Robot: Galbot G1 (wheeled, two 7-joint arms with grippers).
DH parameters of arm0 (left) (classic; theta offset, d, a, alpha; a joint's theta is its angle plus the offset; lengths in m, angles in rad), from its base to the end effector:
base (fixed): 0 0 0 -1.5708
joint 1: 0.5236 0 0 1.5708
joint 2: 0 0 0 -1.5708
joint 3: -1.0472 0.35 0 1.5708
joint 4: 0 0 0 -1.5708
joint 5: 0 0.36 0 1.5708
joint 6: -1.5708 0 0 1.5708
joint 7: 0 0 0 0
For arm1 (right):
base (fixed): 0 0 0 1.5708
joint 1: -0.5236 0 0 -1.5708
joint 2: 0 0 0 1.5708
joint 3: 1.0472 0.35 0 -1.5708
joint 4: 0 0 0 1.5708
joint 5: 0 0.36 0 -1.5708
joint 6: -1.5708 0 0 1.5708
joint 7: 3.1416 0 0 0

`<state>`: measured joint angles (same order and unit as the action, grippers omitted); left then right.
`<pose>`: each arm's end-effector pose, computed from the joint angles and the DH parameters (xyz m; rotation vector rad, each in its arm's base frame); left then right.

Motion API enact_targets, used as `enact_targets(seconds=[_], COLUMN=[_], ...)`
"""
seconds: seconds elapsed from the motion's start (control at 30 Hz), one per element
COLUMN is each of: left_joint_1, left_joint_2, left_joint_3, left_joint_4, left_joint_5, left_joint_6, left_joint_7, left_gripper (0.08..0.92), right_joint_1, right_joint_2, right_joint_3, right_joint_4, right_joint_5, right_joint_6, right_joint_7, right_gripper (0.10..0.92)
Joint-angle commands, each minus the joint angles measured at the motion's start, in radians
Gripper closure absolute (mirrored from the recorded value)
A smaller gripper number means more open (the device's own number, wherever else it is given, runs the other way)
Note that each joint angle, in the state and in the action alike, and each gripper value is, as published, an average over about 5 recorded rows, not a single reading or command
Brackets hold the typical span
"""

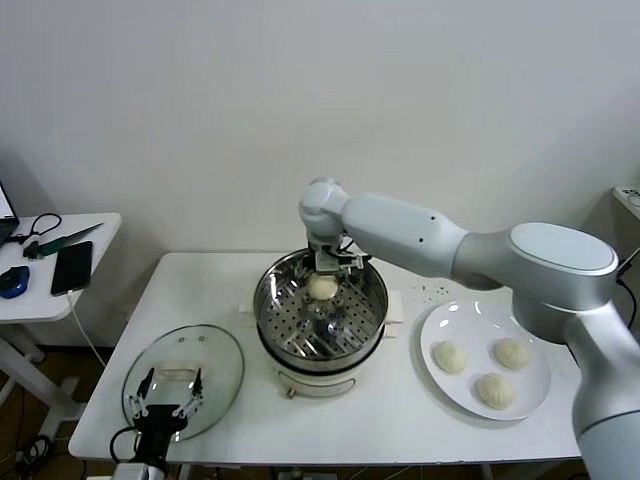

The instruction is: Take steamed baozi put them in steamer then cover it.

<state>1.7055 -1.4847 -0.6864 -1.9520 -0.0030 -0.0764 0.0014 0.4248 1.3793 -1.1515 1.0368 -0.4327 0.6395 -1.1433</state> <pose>0.1320 0.0725 -0.3683 0.1356 -2.9366 -0.2307 0.5761 0.2011 -0.0895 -1.9332 0.0509 -2.4299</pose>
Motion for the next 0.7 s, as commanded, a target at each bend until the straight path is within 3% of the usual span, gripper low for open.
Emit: enact_targets(seconds=[0.03, 0.33, 0.57, 0.7], left_joint_1=[0.0, 0.008, 0.017, 0.017], left_joint_2=[0.001, 0.005, -0.002, -0.002], left_joint_3=[0.001, 0.003, 0.013, 0.017], left_joint_4=[-0.001, -0.012, -0.026, -0.026], left_joint_5=[0.001, 0.001, -0.002, 0.0], left_joint_6=[0.0, 0.0, -0.002, -0.004], left_joint_7=[0.0, 0.0, 0.008, 0.016], left_gripper=[0.177, 0.177, 0.177, 0.177], right_joint_1=[0.033, 0.304, 0.473, 0.451], right_joint_2=[-0.027, -0.281, -0.567, -0.712], right_joint_3=[0.023, -0.101, -0.382, -0.409], right_joint_4=[0.037, 0.178, 0.372, 0.433], right_joint_5=[0.058, 0.46, 0.784, 0.841], right_joint_6=[-0.013, -0.165, -0.517, -0.708], right_joint_7=[-0.019, -0.051, 0.149, 0.146], right_gripper=[0.202, 0.203, 0.203, 0.203])
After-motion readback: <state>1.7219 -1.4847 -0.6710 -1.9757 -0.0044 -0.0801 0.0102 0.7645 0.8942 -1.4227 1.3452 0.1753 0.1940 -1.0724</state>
